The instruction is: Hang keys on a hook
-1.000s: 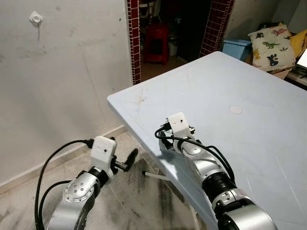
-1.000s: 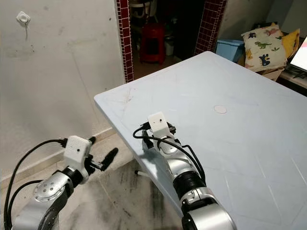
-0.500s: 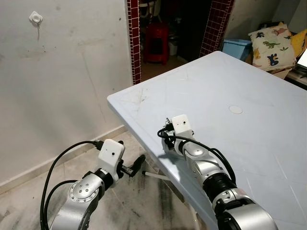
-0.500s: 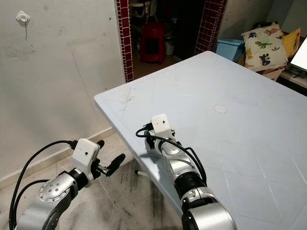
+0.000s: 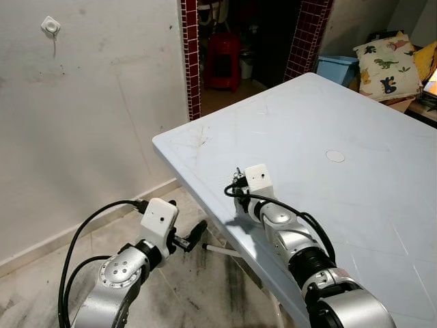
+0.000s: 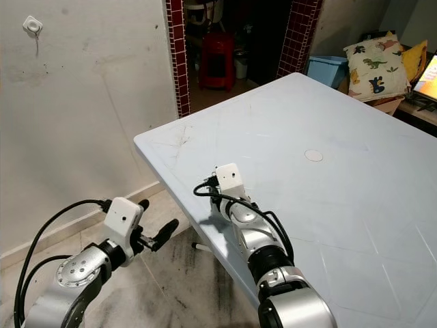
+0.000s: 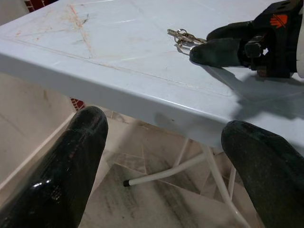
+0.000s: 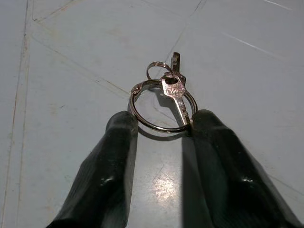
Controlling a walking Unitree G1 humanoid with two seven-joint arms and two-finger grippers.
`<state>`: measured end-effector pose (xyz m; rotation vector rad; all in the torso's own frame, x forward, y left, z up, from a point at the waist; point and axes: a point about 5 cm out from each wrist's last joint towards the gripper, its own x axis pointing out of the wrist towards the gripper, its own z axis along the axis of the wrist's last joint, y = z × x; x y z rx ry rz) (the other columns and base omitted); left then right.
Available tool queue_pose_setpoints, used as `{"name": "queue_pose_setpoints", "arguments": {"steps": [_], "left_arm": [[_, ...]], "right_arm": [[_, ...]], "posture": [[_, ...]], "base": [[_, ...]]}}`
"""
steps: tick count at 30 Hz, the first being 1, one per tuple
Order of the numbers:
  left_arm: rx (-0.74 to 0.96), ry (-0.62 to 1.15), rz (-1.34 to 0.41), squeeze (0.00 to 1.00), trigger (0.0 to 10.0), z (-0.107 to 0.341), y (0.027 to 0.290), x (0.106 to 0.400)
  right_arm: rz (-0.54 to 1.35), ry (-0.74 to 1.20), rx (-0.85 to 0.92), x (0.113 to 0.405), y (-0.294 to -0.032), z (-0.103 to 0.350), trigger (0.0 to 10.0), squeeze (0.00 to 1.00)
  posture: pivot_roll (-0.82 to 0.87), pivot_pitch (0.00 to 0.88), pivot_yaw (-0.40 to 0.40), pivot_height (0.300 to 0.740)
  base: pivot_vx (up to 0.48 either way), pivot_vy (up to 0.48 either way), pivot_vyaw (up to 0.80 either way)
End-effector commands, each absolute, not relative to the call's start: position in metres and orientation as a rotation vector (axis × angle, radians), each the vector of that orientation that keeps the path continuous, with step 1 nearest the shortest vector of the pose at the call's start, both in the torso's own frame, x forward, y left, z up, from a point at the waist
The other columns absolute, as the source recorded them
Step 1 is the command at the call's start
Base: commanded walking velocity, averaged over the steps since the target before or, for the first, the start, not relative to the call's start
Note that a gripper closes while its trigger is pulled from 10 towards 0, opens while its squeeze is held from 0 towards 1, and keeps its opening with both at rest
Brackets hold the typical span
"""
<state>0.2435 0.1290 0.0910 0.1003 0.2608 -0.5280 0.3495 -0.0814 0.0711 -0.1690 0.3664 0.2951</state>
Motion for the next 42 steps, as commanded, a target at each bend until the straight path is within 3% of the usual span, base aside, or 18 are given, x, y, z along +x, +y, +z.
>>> {"name": "queue_pose_setpoints", "arguments": {"steps": [1, 34, 35, 36, 37, 38, 39, 42], "left_arm": [[0.124, 0.258, -0.532, 0.0, 10.0, 0.092, 0.131, 0.245], [0.152, 0.259, -0.533, 0.0, 10.0, 0.09, 0.132, 0.245], [0.153, 0.259, -0.533, 0.0, 10.0, 0.09, 0.132, 0.245], [0.153, 0.259, -0.533, 0.0, 10.0, 0.09, 0.132, 0.245], [0.154, 0.258, -0.534, 0.0, 10.0, 0.09, 0.132, 0.245], [0.154, 0.258, -0.534, 0.0, 10.0, 0.09, 0.132, 0.245], [0.154, 0.258, -0.533, 0.0, 10.0, 0.09, 0.132, 0.246], [0.154, 0.257, -0.533, 0.0, 10.0, 0.09, 0.132, 0.246]], "right_arm": [[0.302, 0.355, -0.165, 0.352, -0.079, 0.075, 0.0, 0.0], [0.248, 0.311, -0.111, 0.355, -0.082, 0.079, 0.0, 0.0], [0.247, 0.305, -0.108, 0.355, -0.082, 0.08, 3.6, 0.22], [0.25, 0.298, -0.107, 0.355, -0.082, 0.081, 7.1, 1.0], [0.252, 0.289, -0.103, 0.355, -0.082, 0.082, 7.1, 1.0], [0.253, 0.28, -0.099, 0.355, -0.082, 0.083, 8.1, 1.0], [0.267, 0.257, -0.09, 0.356, -0.08, 0.086, 10.0, 1.0], [0.279, 0.225, -0.08, 0.355, -0.078, 0.088, 10.0, 1.0]], "posture": [[0.09, 0.0, 0.013, 0.74], [0.09, 0.0, 0.021, 0.74], [0.09, 0.0, 0.022, 0.74], [0.09, 0.0, 0.022, 0.74], [0.09, 0.0, 0.022, 0.74], [0.09, 0.0, 0.023, 0.74], [0.09, 0.0, 0.024, 0.74], [0.09, 0.0, 0.023, 0.74]], "base": [[0.0, 0.0, 0.0], [0.0, 0.0, 0.0], [0.0, 0.0, 0.0], [0.0, 0.0, 0.0], [0.0, 0.0, 0.0], [0.0, 0.0, 0.0], [0.0, 0.0, 0.0], [0.0, 0.0, 0.0]]}}
